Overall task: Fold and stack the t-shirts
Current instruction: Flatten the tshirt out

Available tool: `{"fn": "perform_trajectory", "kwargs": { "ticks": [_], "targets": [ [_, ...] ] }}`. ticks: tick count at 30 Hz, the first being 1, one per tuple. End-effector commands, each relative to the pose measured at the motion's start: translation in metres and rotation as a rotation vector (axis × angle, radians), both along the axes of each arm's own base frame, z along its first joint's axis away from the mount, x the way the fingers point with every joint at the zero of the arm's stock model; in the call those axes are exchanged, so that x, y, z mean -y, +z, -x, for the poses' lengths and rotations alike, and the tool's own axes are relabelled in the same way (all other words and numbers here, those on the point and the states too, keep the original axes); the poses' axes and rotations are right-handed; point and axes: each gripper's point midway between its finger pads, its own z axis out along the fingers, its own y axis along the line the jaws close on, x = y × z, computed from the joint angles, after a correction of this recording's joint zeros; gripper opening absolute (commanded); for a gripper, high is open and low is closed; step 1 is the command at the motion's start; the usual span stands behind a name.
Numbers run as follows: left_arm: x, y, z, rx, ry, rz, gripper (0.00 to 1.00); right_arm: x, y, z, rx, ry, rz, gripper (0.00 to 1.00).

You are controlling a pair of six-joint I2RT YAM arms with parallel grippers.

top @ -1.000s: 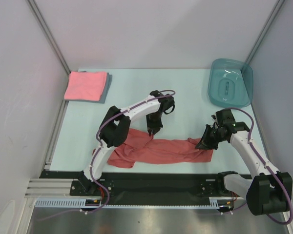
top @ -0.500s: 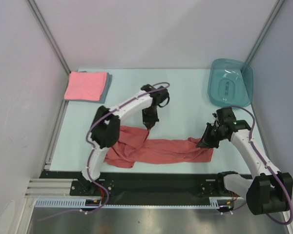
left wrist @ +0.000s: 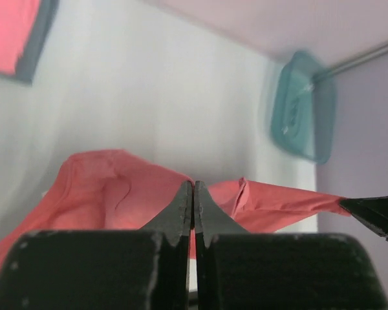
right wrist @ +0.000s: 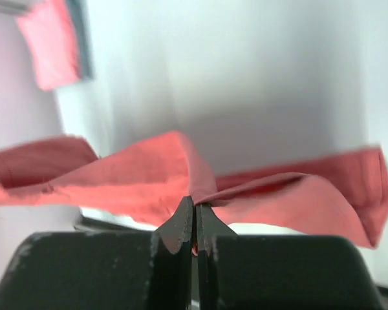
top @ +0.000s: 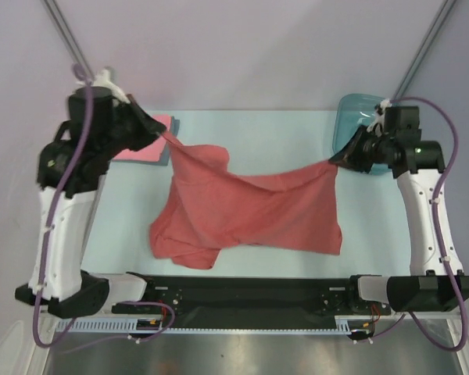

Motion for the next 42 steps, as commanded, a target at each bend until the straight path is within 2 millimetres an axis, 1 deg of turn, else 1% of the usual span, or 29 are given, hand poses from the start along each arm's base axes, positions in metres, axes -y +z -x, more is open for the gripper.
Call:
{"fn": "perform_trajectory", "kwargs": {
  "ticks": [1, 2, 3, 4, 6, 7, 9, 10, 12, 13, 14, 18, 20, 21, 23, 24, 26, 28, 29, 32, 33, 34, 35, 36, 37, 38, 39, 41, 42],
  "targets": [
    [-0.02, 0.059, 0.016, 0.172, -0.028, 0.011, 0.0, 0.011, 0.055, -0.011, 0.087, -0.046, -0.033, 0.0],
    [-0.027, 0.074, 0.023, 0.216, -0.017, 0.0, 0.0, 0.012, 0.068, -0.009, 0.092, -0.045, -0.056, 0.0],
    [-0.038, 0.106, 0.036, 0.31, 0.006, 0.01, 0.0, 0.014, 0.08, -0.012, 0.112, -0.051, -0.072, 0.0],
    [-0.043, 0.121, 0.043, 0.359, 0.013, 0.008, 0.0, 0.02, 0.113, -0.015, 0.19, -0.075, -0.092, 0.0],
    [-0.052, 0.159, 0.067, 0.485, 0.028, 0.015, 0.0, 0.018, 0.143, -0.008, 0.24, -0.061, -0.132, 0.0],
    [-0.055, 0.168, 0.075, 0.517, 0.032, 0.022, 0.0, 0.017, 0.178, -0.003, 0.332, -0.058, -0.143, 0.0],
    [-0.06, 0.193, 0.101, 0.606, 0.043, 0.066, 0.0, 0.011, 0.205, 0.014, 0.381, -0.03, -0.176, 0.0],
    [-0.062, 0.206, 0.111, 0.66, 0.046, 0.093, 0.0, 0.011, 0.229, 0.026, 0.454, -0.028, -0.179, 0.0],
    [-0.067, 0.219, 0.142, 0.741, 0.044, 0.14, 0.0, 0.002, 0.253, 0.043, 0.518, 0.002, -0.235, 0.0],
    [-0.07, 0.234, 0.155, 0.813, 0.047, 0.161, 0.0, -0.002, 0.263, 0.051, 0.555, 0.017, -0.254, 0.0],
    [-0.073, 0.241, 0.165, 0.85, 0.054, 0.173, 0.0, -0.009, 0.281, 0.068, 0.632, 0.039, -0.288, 0.0],
    [-0.086, 0.279, 0.224, 1.032, 0.049, 0.209, 0.0, -0.024, 0.322, 0.11, 0.797, 0.106, -0.345, 0.0],
    [-0.09, 0.293, 0.246, 1.105, 0.025, 0.237, 0.0, -0.033, 0.344, 0.132, 0.897, 0.166, -0.346, 0.0],
    [-0.098, 0.298, 0.252, 1.124, 0.037, 0.27, 0.0, -0.038, 0.359, 0.155, 0.965, 0.193, -0.346, 0.0],
    [-0.109, 0.31, 0.276, 1.2, 0.027, 0.319, 0.0, -0.043, 0.373, 0.177, 1.034, 0.221, -0.342, 0.0],
    [-0.111, 0.313, 0.281, 1.213, -0.003, 0.348, 0.0, -0.046, 0.376, 0.191, 1.056, 0.224, -0.345, 0.0],
    [-0.121, 0.321, 0.296, 1.271, -0.013, 0.356, 0.0, -0.046, 0.379, 0.201, 1.066, 0.203, -0.377, 0.0],
    [-0.124, 0.323, 0.3, 1.291, -0.032, 0.355, 0.0, -0.045, 0.374, 0.208, 1.069, 0.173, -0.388, 0.0],
    [-0.123, 0.321, 0.296, 1.292, -0.029, 0.327, 0.0, -0.045, 0.37, 0.208, 1.056, 0.165, -0.393, 0.0],
    [-0.103, 0.306, 0.255, 1.206, -0.048, 0.258, 0.0, -0.037, 0.351, 0.188, 0.999, 0.112, -0.368, 0.0],
    [-0.084, 0.293, 0.22, 1.135, -0.071, 0.217, 0.0, -0.032, 0.343, 0.176, 0.972, 0.08, -0.359, 0.0],
    [-0.07, 0.288, 0.199, 1.102, -0.088, 0.195, 0.0, -0.027, 0.336, 0.164, 0.942, 0.05, -0.355, 0.0],
    [-0.062, 0.279, 0.176, 1.056, -0.083, 0.171, 0.0, -0.017, 0.315, 0.133, 0.887, -0.003, -0.338, 0.0],
    [-0.04, 0.256, 0.129, 0.954, -0.086, 0.126, 0.0, -0.01, 0.303, 0.115, 0.856, -0.04, -0.334, 0.0],
    [-0.032, 0.248, 0.107, 0.931, -0.081, 0.09, 0.0, 0.0, 0.287, 0.093, 0.819, -0.101, -0.328, 0.0],
    [-0.02, 0.236, 0.086, 0.898, -0.094, 0.067, 0.0, 0.009, 0.26, 0.059, 0.77, -0.131, -0.314, 0.0],
    [0.0, 0.202, 0.034, 0.807, -0.096, 0.022, 0.0, 0.014, 0.24, 0.038, 0.736, -0.15, -0.306, 0.0],
    [0.015, 0.166, -0.015, 0.717, -0.112, 0.023, 0.0, 0.029, 0.206, -0.007, 0.693, -0.216, -0.284, 0.0],
    [0.012, 0.122, -0.051, 0.619, -0.08, -0.01, 0.0, 0.032, 0.162, -0.032, 0.6, -0.233, -0.269, 0.0]
  ]
}}
